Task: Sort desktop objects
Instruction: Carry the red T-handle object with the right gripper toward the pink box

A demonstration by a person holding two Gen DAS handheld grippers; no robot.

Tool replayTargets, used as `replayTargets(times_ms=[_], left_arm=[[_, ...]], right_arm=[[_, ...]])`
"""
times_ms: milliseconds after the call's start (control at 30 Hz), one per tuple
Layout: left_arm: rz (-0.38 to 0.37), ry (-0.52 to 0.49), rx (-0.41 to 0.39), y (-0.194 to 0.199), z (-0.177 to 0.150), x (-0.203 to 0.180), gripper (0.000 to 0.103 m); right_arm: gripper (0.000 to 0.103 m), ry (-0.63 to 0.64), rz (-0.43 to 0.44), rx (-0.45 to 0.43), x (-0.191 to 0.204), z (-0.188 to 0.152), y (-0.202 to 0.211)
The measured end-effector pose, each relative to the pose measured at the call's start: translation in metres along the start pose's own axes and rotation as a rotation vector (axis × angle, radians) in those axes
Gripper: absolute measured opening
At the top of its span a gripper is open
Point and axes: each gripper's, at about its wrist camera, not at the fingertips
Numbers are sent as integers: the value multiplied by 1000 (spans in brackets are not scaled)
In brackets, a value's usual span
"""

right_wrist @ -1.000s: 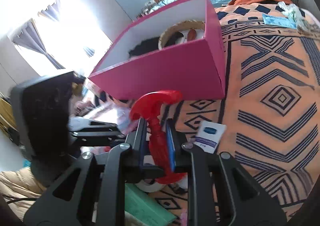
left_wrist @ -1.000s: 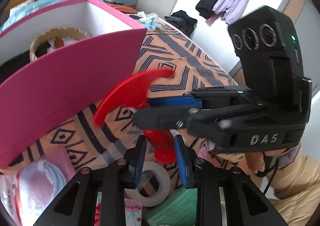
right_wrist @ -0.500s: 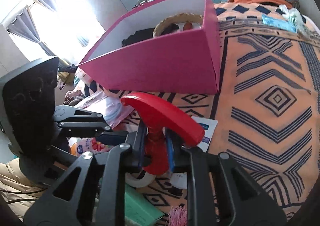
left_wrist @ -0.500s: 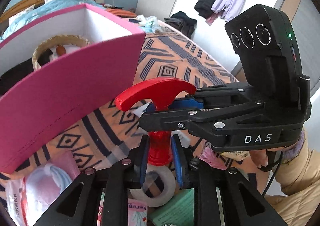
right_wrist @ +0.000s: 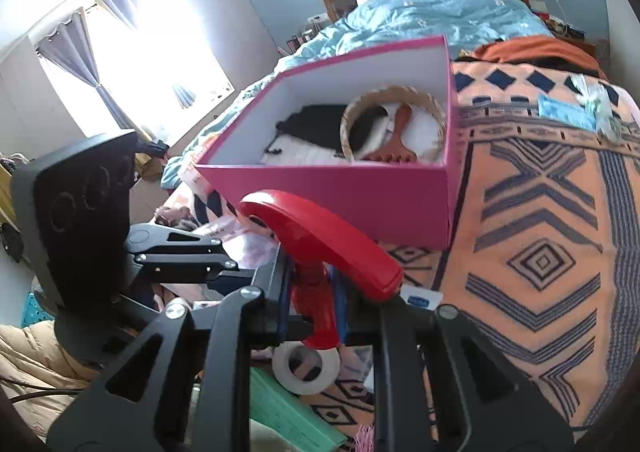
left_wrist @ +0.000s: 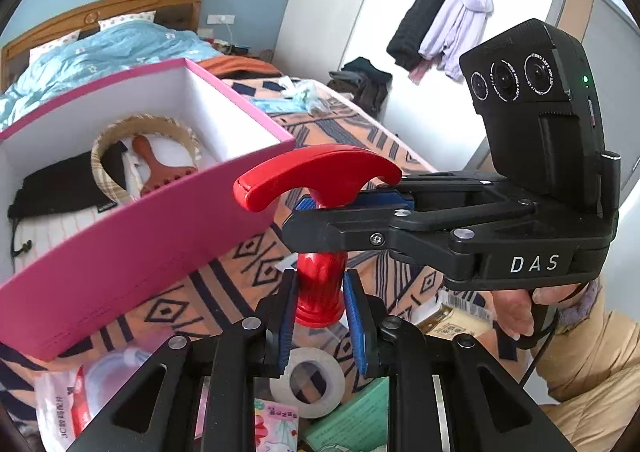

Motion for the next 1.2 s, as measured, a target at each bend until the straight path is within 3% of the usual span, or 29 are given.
replayTargets(times_ms=[1200], left_arm=[[48,25,-107,30,16,16,23]], right_arm=[[20,33,66,-56,21,36,3]])
Point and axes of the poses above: each gripper's, at about its wrist camera, not at the fingertips, and y roughly against the way its jaws point, x to its left, z to its top, and after that the axes turned 8 degrees about -y, right-handed
